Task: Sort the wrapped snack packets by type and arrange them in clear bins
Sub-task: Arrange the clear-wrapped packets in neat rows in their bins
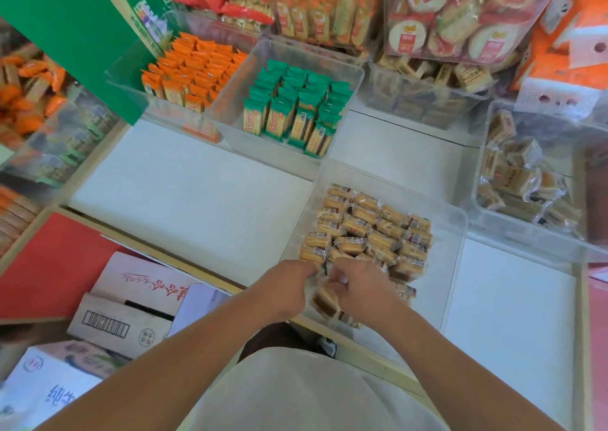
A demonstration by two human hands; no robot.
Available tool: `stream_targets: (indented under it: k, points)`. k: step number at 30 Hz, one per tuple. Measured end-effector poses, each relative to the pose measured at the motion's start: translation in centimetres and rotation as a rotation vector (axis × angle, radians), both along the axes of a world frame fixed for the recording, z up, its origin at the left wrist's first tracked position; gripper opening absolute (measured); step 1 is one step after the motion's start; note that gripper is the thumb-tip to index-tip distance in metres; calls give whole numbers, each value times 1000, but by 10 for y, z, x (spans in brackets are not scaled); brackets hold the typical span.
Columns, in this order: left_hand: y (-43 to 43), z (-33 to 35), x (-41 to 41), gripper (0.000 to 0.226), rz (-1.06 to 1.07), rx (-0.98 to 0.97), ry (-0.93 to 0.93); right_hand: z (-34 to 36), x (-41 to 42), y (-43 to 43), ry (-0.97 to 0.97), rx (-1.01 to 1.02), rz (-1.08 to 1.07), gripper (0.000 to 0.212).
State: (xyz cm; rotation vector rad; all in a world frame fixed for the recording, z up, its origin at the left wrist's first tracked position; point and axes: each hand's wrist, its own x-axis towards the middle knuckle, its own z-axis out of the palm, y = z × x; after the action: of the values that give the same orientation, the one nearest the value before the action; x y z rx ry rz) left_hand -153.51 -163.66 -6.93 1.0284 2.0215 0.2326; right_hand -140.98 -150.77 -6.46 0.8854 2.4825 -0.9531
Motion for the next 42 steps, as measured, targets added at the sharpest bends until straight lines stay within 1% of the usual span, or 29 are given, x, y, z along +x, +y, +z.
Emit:
stream_targets:
  k: [3, 6, 7, 9, 11, 13, 15, 17, 19, 20, 22, 23, 24, 25, 26, 27, 28, 29, 30, 32, 34, 36, 38, 42]
  points:
    - [-1, -2, -2, 54, 7, 40, 5, -14, -9, -1, 94, 40, 16, 17]
    - [-3, -3, -3, 44, 30, 80, 36, -24, -5, 3, 277, -23, -68, 19]
    - [-3, -2, -4, 39, 23, 91, 58, -27, -1, 5, 309, -34, -70, 19]
    - [-5, 3, -5, 25, 6, 116, 112, -34, 7, 6, 263, -10, -23, 18]
    - [-9, 10, -6, 13, 5, 152, 143, -43, 14, 1, 191, 109, 55, 16]
    - [-17, 15, -7, 16, 36, 220, 121, -53, 17, -5, 248, 251, 127, 21]
    - [-29, 14, -7, 8, 53, 298, 106, -56, 16, -10, 291, 347, 183, 26]
    - [-44, 10, -4, 30, 25, 356, 93, -54, 17, -7, 359, 360, 88, 27]
    - [-56, 2, 3, 49, -51, 362, 98, -42, 28, 2, 408, 336, -84, 24]
    - [-59, -2, 7, 55, -99, 354, 121, -33, 38, 7, 431, 334, -160, 22]
    - [-60, -13, 13, 56, -154, 400, 226, -16, 63, 12, 462, 424, -270, 20]
    - [-59, -15, 15, 55, -147, 436, 271, -9, 76, 12, 442, 482, -312, 23]
    - [-57, -15, 16, 57, -127, 456, 291, -4, 88, 10, 387, 528, -340, 32]
    - [-55, -18, 17, 60, -118, 481, 322, 0, 99, 8, 309, 547, -354, 45]
    - [-53, -17, 18, 64, -109, 485, 336, 4, 108, 5, 209, 518, -375, 61]
    - [-53, -17, 18, 68, -86, 487, 335, 8, 114, 3, 83, 433, -407, 79]
    - [-52, -15, 17, 73, -50, 478, 321, 12, 117, 0, -43, 294, -446, 97]
    - [-51, -14, 15, 78, -26, 466, 321, 15, 118, -3, -127, 139, -487, 112]
    - [-50, -12, 14, 83, -20, 443, 326, 18, 117, -5, -171, 24, -503, 124]
    - [-46, -10, 12, 87, -31, 424, 341, 20, 111, -6, -163, -57, -495, 138]
    - [-39, -8, 9, 85, -29, 410, 326, 22, 103, -2, -161, -62, -480, 148]
    - [-28, -6, 4, 81, -26, 384, 290, 22, 97, 4, -208, -44, -446, 151]
    - [-17, -5, -1, 80, -18, 359, 260, 23, 95, 11, -218, -18, -435, 148]
    - [7, -4, -12, 86, -30, 372, 236, 22, 94, 26, -136, 54, -468, 140]
